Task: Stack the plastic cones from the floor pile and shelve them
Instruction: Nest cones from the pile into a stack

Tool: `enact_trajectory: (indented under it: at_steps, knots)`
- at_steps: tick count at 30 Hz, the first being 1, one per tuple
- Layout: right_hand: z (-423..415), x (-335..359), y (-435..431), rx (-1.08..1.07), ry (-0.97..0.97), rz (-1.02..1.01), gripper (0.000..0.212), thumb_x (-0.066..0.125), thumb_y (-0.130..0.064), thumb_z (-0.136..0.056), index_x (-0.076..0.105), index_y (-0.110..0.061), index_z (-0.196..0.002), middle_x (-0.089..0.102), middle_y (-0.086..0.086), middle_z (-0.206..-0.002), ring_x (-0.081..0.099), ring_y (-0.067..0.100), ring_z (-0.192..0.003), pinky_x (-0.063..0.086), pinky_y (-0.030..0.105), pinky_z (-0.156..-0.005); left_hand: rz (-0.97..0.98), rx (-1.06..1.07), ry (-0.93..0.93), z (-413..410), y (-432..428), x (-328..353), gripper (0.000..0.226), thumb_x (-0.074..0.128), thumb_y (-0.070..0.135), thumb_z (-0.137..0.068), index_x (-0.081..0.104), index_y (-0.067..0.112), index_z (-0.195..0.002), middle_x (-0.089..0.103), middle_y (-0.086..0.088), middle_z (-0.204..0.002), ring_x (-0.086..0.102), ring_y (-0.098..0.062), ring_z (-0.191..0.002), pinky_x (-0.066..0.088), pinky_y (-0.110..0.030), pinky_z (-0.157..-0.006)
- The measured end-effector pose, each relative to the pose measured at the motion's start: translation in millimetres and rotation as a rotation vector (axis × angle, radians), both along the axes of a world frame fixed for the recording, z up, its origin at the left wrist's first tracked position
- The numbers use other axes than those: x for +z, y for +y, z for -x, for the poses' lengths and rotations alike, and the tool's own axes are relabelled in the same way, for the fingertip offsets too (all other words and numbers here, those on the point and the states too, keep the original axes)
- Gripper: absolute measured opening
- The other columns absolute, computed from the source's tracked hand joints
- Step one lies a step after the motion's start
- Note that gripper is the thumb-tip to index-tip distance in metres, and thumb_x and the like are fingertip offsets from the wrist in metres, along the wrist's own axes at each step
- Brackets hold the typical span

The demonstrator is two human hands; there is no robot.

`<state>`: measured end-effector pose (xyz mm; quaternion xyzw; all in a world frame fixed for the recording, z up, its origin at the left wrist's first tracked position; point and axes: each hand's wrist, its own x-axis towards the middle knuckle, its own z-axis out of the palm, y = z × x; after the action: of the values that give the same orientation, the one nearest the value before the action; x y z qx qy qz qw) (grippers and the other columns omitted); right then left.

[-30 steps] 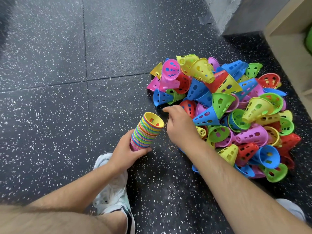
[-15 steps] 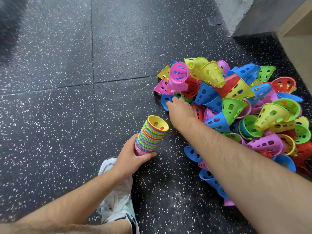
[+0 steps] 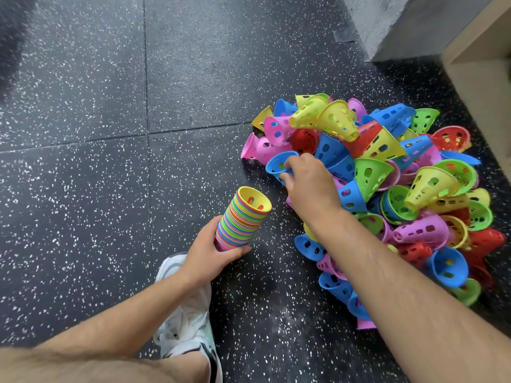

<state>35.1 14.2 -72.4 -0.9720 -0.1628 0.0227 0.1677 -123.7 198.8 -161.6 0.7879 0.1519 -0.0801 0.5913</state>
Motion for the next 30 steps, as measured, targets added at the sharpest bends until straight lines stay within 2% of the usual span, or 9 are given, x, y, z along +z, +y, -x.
enact_trajectory:
  at_steps: [4,6,8,10,14,19,25,28,30]
  knots:
    - [21.9,7.8,-17.6,-0.028,-0.204,-0.146,0.013,0.065,-0.027,-0.094,0.067,-0.014,-0.097,0.055,0.009,-0.091,0.055,0.033,-0.086,0.045,0.038,-0.063,-0.023,-0.017,-0.015,1.4,-0.2,-0.5,0.058,0.095,0.030,-0.072,0.062,0.041,-0.118,0.072,0.012,-0.111,0.069,-0.010,-0.103,0.056,-0.041,-0.097]
    - [31.7,7.8,-21.3,-0.055,-0.214,-0.269,0.013,0.064,-0.028,-0.094,0.068,-0.015,-0.097,0.052,0.007,-0.096,0.053,0.030,-0.086,0.044,0.035,-0.067,-0.025,-0.032,-0.020,2.0,0.2,-1.3,0.059,0.095,0.038,-0.070,0.061,0.045,-0.119,0.071,0.011,-0.113,0.069,-0.012,-0.105,0.056,-0.044,-0.098]
    - [41.8,3.5,-21.7,-0.054,-0.159,-0.433,0.016,0.062,-0.026,-0.095,0.070,-0.014,-0.100,0.052,0.008,-0.100,0.055,0.028,-0.088,0.048,0.038,-0.076,-0.026,-0.043,-0.027,2.3,0.3,-1.8,0.062,0.093,0.044,-0.069,0.061,0.046,-0.121,0.070,0.010,-0.116,0.069,-0.013,-0.108,0.055,-0.048,-0.099]
    - [53.9,-1.6,-20.5,-0.039,-0.109,-0.506,0.017,0.061,-0.023,-0.095,0.071,-0.011,-0.103,0.055,0.008,-0.099,0.057,0.024,-0.088,0.050,0.040,-0.080,-0.027,-0.056,-0.036,2.6,0.0,-2.6,0.062,0.093,0.047,-0.068,0.061,0.044,-0.121,0.070,0.010,-0.116,0.068,-0.015,-0.109,0.054,-0.050,-0.100]
    - [80.0,-9.1,-18.2,-0.007,-0.054,-0.511,0.018,0.060,-0.020,-0.096,0.070,-0.008,-0.104,0.059,0.009,-0.100,0.059,0.023,-0.091,0.049,0.036,-0.083,-0.019,-0.078,-0.068,2.1,-2.3,-1.5,0.056,0.092,0.042,-0.068,0.063,0.042,-0.116,0.072,0.006,-0.110,0.070,-0.017,-0.101,0.056,-0.053,-0.095]
    - [107.6,-17.3,-17.6,0.096,0.085,-0.484,0.014,0.059,-0.013,-0.098,0.067,-0.007,-0.108,0.061,0.005,-0.108,0.058,0.016,-0.102,0.046,0.026,-0.094,-0.014,-0.107,-0.100,3.4,-3.2,-1.2,0.058,0.093,0.042,-0.068,0.062,0.045,-0.117,0.073,0.004,-0.112,0.071,-0.018,-0.102,0.057,-0.051,-0.095]
    - [114.7,-14.9,-27.4,-0.072,0.164,-0.511,0.023,0.056,-0.026,-0.101,0.065,-0.015,-0.119,0.060,-0.005,-0.115,0.057,0.008,-0.106,0.047,0.027,-0.095,-0.058,-0.125,-0.100,4.1,-4.7,-0.8,0.057,0.094,0.039,-0.066,0.063,0.043,-0.114,0.072,0.009,-0.109,0.070,-0.011,-0.100,0.056,-0.038,-0.094]
    - [113.5,-16.4,-28.4,-0.163,0.125,-0.562,0.021,0.054,-0.025,-0.102,0.066,-0.017,-0.117,0.059,-0.007,-0.111,0.058,0.005,-0.097,0.051,0.030,-0.088,-0.040,-0.099,-0.114,5.4,-4.4,3.0,0.058,0.096,0.031,-0.068,0.062,0.053,-0.110,0.073,0.012,-0.108,0.070,-0.008,-0.097,0.056,-0.031,-0.091]
    - [106.2,-18.6,-27.8,-0.196,0.103,-0.546,0.022,0.052,-0.020,-0.102,0.066,-0.015,-0.118,0.059,-0.005,-0.112,0.057,0.007,-0.099,0.050,0.030,-0.089,-0.039,-0.057,-0.116,5.8,-4.0,4.1,0.058,0.094,0.039,-0.066,0.061,0.057,-0.110,0.073,0.012,-0.108,0.070,-0.008,-0.098,0.056,-0.031,-0.090]
